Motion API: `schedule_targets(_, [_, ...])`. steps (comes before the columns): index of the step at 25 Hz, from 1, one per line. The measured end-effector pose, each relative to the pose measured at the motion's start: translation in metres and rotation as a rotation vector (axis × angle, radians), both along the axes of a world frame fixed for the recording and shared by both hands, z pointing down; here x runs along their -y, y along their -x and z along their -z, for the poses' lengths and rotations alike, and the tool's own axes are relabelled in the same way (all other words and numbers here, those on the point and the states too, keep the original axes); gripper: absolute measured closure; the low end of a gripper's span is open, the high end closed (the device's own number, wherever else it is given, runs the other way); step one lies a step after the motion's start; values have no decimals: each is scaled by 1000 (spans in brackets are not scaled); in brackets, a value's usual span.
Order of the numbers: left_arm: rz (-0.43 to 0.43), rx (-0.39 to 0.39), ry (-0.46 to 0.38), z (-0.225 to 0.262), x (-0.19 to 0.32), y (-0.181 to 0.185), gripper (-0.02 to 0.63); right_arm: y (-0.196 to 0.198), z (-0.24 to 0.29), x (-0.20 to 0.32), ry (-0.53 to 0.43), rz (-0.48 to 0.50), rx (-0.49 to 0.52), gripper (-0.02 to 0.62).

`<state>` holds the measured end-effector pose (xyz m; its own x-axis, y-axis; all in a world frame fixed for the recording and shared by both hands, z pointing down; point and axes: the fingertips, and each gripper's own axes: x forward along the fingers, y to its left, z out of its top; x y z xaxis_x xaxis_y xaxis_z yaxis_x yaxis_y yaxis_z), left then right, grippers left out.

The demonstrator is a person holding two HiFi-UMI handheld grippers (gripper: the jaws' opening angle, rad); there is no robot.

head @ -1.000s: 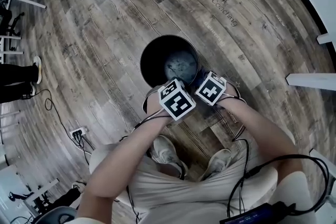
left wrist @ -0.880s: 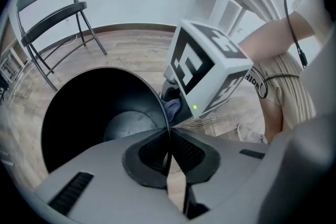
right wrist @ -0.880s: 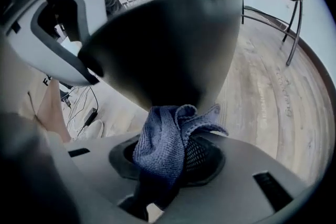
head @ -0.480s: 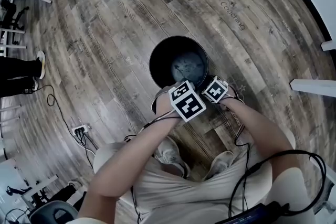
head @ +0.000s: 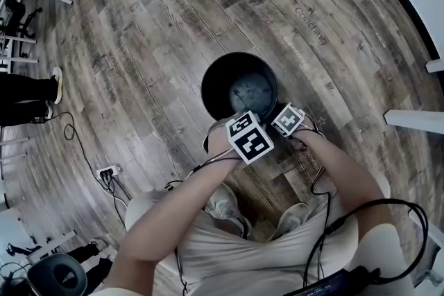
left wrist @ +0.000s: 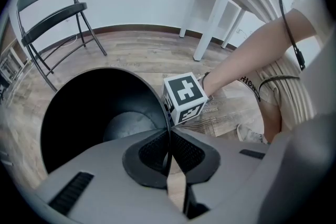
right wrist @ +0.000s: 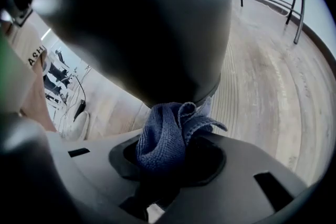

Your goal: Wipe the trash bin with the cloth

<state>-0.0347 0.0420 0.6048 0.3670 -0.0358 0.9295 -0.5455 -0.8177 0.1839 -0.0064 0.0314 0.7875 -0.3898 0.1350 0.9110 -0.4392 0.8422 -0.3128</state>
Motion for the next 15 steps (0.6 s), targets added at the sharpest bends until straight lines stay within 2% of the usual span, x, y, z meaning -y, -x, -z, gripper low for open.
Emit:
schedule_targets(2, [8,-2,20,0,-1,0,583,-2,20,-3,42,-7,3,485])
schedule_targets(4, [25,-1,32,0,1,0,583,-3,44,-5,45,42,12,485])
schedule_targets(7, [81,-5,41,1,8,0,583,-6,83,-8,-18,164,9,485])
schedule_targets(9, [138,-10,46,1,13,1,583,-13,109,-7,-67,203,-5,486])
schedule_targets(12, [230,-18,66,2,19,3,583,-15,143,5,-124,164,18,485])
schedule_targets(15, [299,-43,88,3,24,-5,581,-11,169,16,-141,106,71,485])
